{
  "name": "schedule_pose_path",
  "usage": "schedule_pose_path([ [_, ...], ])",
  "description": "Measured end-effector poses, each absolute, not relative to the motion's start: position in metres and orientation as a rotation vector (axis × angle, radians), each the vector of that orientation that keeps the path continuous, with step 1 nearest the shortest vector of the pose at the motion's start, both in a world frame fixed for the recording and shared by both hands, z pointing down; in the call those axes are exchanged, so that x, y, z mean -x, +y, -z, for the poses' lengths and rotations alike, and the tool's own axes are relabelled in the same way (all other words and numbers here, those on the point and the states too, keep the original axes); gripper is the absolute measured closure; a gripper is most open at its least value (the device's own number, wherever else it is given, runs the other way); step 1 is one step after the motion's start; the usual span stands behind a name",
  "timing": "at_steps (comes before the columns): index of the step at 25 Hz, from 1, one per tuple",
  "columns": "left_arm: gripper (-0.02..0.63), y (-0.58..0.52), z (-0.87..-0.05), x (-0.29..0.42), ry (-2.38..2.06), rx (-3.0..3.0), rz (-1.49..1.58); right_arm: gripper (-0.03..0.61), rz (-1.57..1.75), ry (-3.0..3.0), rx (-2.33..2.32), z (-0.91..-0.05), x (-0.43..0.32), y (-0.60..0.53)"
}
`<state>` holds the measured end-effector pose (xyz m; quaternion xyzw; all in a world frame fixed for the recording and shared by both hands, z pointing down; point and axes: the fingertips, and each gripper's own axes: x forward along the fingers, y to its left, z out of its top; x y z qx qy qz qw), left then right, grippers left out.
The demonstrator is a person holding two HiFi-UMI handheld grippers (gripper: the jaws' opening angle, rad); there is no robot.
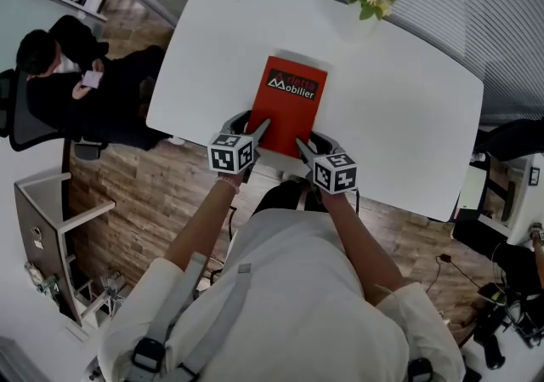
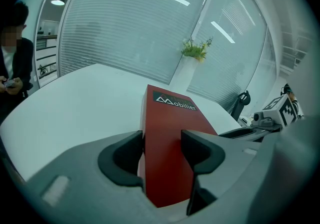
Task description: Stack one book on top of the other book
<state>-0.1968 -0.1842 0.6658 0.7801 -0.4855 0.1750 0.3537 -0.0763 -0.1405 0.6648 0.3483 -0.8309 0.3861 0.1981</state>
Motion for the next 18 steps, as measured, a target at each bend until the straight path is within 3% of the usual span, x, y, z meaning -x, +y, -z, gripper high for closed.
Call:
schedule_pose_path([
  [18,0.364,-0.179,-0.631,0.209,-1.395,-2.060,-0.486,0.413,-0.877,-2.367,-1.058,-0.636,0.041,-0.155],
])
